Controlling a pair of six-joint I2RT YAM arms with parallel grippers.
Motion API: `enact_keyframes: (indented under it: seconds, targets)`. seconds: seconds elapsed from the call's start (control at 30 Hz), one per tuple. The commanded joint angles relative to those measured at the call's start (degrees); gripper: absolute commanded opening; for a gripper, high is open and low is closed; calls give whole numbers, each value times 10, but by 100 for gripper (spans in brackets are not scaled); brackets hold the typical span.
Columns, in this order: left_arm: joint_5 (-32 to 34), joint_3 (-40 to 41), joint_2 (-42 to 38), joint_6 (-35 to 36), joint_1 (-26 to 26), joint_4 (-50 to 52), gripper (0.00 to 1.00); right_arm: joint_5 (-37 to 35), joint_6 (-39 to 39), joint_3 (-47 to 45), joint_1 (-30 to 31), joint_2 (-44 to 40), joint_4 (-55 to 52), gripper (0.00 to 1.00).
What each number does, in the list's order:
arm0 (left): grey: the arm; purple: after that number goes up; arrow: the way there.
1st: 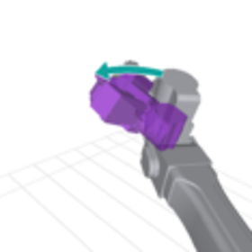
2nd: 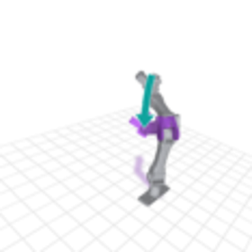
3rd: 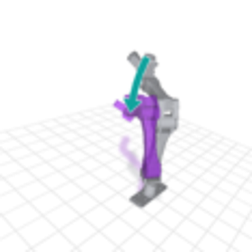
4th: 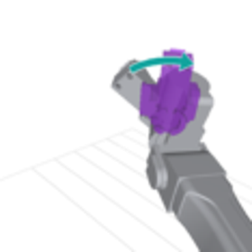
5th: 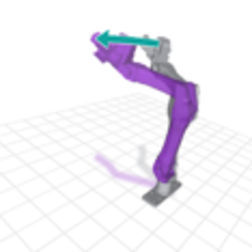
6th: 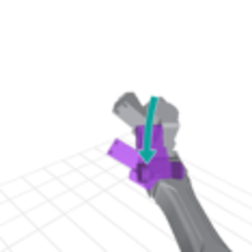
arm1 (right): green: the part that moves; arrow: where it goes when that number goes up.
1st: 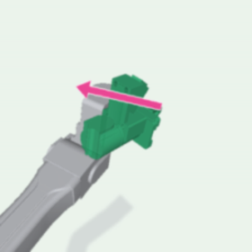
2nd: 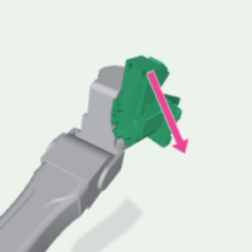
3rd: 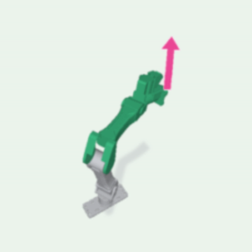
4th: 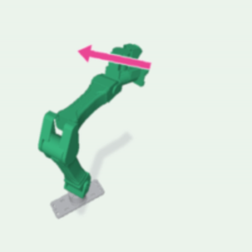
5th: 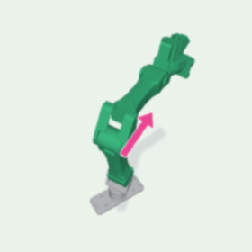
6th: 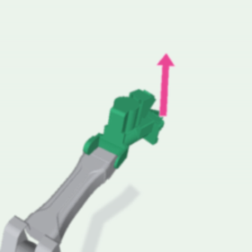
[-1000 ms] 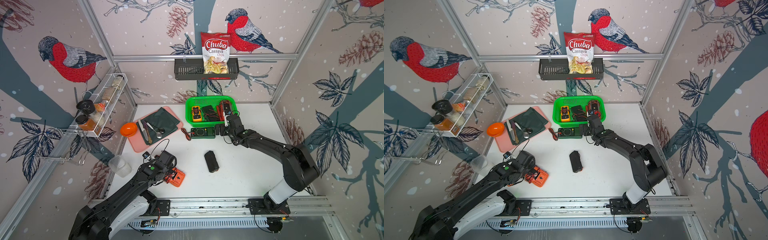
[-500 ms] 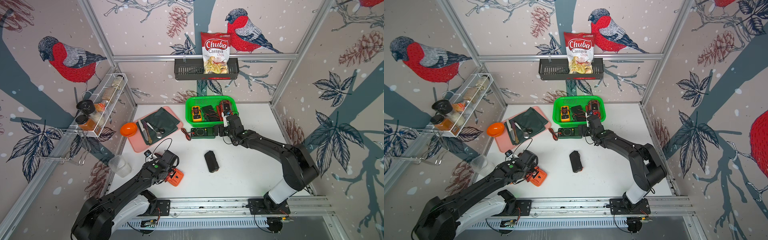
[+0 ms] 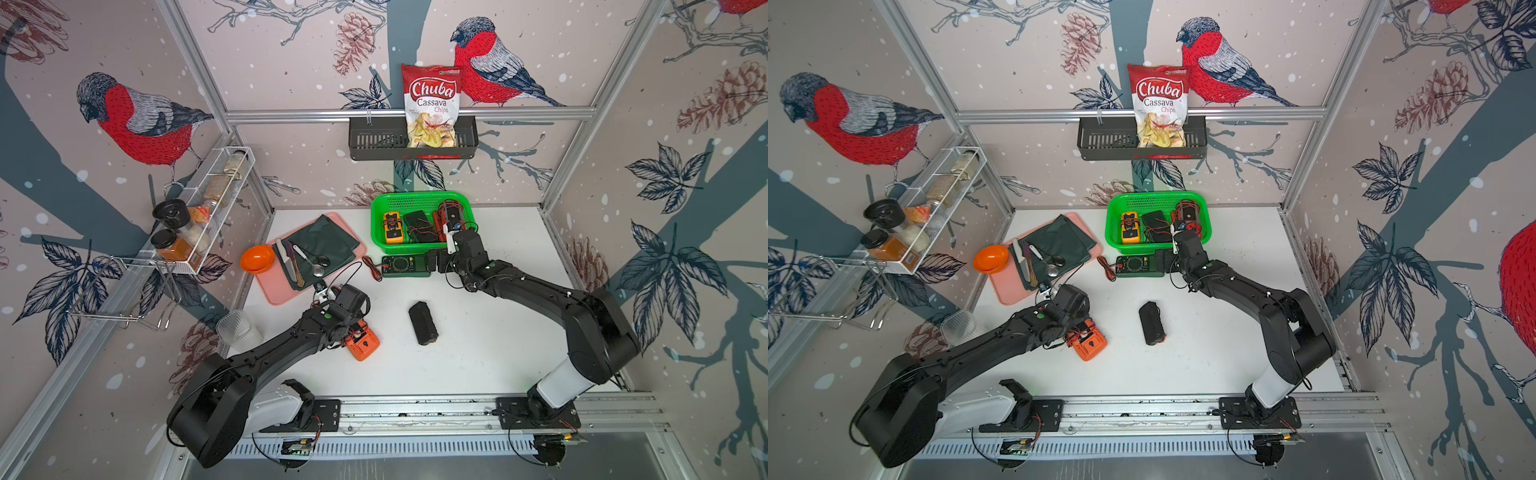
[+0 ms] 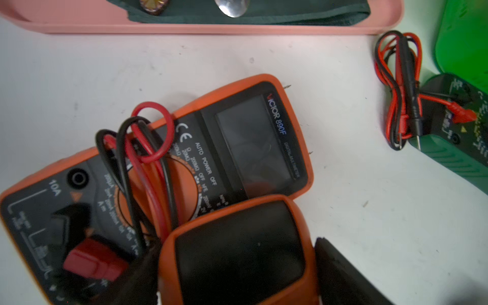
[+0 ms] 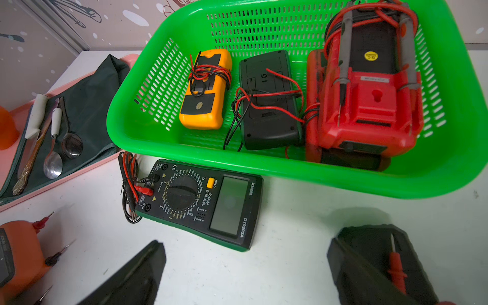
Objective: Put the multimeter into the basket
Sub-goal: Pick up the multimeter from the center of the board.
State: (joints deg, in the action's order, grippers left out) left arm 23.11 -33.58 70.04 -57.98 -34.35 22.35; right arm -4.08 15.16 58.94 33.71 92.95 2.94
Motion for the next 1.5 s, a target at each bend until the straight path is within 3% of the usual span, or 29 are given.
enact_keyframes:
  seconds: [0.0,0.27,0.47,0.9,1.07,1.47]
  targets:
    - [-131,-10,21,47,-5,-19,95,0,4,1,1,-6,6,100]
    - [-146,-25,22,82,-5,18,98,3,4,-4,6,-13,9,100]
    - [-172,-20,11,66,-5,40,98,13,3,-7,10,-14,16,100]
    - [-214,6,17,51,-8,-2,97,13,1,-11,10,-22,19,100]
    - [-211,4,29,57,-9,-11,79,8,3,-11,10,-23,16,100]
    - [-202,-45,35,99,-11,-8,5,-21,7,-16,10,-34,12,100]
